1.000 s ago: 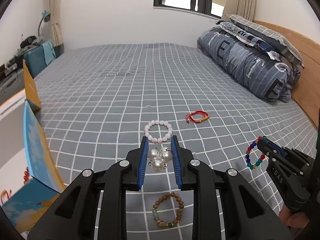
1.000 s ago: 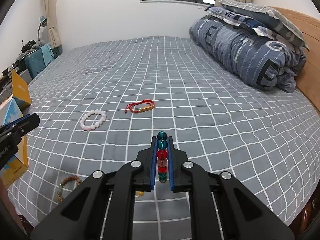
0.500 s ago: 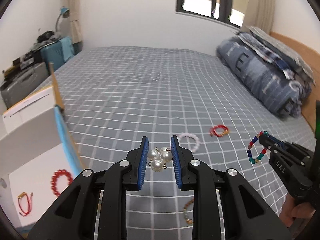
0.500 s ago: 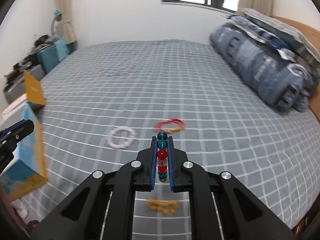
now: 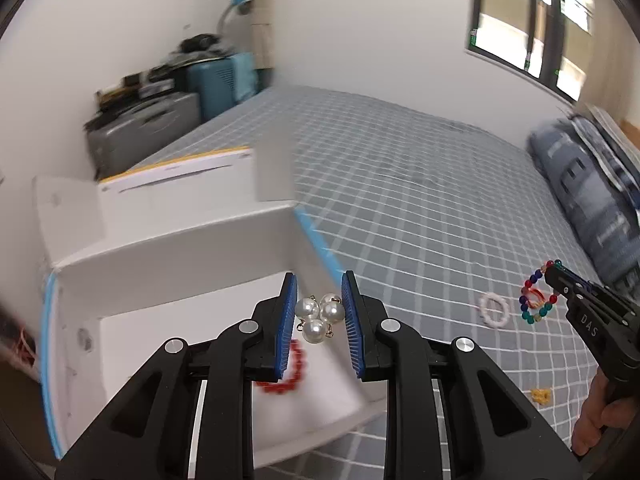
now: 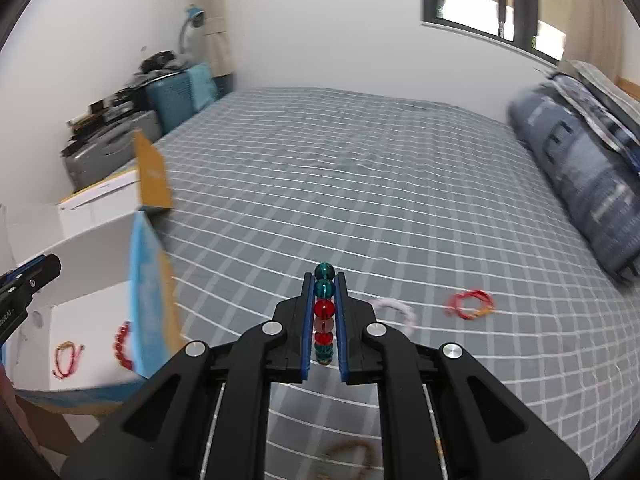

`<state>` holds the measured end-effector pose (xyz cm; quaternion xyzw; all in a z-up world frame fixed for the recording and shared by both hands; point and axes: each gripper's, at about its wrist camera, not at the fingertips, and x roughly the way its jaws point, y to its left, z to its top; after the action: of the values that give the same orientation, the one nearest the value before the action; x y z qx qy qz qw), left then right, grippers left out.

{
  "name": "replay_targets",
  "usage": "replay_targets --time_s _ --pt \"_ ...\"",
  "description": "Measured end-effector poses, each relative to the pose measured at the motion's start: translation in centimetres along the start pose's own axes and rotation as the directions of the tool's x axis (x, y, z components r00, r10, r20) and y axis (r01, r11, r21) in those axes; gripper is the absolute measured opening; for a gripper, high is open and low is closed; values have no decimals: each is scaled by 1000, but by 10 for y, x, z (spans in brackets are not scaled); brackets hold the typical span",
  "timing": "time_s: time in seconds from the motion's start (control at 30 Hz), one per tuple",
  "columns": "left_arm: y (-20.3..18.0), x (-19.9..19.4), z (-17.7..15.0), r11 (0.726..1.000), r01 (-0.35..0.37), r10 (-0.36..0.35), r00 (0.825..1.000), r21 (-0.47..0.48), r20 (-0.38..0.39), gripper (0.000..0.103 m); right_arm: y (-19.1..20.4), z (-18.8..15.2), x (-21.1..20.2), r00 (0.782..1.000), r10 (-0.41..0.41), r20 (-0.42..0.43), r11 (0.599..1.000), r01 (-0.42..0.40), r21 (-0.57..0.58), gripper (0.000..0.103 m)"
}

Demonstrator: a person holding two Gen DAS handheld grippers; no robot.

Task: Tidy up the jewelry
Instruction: 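Carry both held bracelets over the white cardboard box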

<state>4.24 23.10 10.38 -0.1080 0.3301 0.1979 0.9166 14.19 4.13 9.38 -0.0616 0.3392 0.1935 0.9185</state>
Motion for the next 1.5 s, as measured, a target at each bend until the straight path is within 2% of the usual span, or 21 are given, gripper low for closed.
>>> replay_targets --time_s 0.23,0.4,0.53,0.73,1.17,1.5 --pt "70 -16 -1 992 -100 101 995 -77 9 23 73 17 7 995 95 26 993 -93 -66 9" --pt "113 -17 -10 978 -156 155 988 -135 -19 23 120 21 5 984 173 41 980 -168 -107 9" --pt "128 -14 -18 972 -174 170 985 -158 -43 23 151 17 4 976 215 41 967 -208 -145 9" --pt "144 2 -33 962 -201 186 978 -183 -98 23 195 3 20 969 245 -24 946 -244 -213 9" --pt "167 36 -56 952 -231 183 955 -203 -232 23 221 -27 59 963 217 -158 936 -251 -245 9" --pt "169 44 -61 950 -239 179 944 -203 -277 23 226 -36 73 954 192 -230 937 -248 -245 9"
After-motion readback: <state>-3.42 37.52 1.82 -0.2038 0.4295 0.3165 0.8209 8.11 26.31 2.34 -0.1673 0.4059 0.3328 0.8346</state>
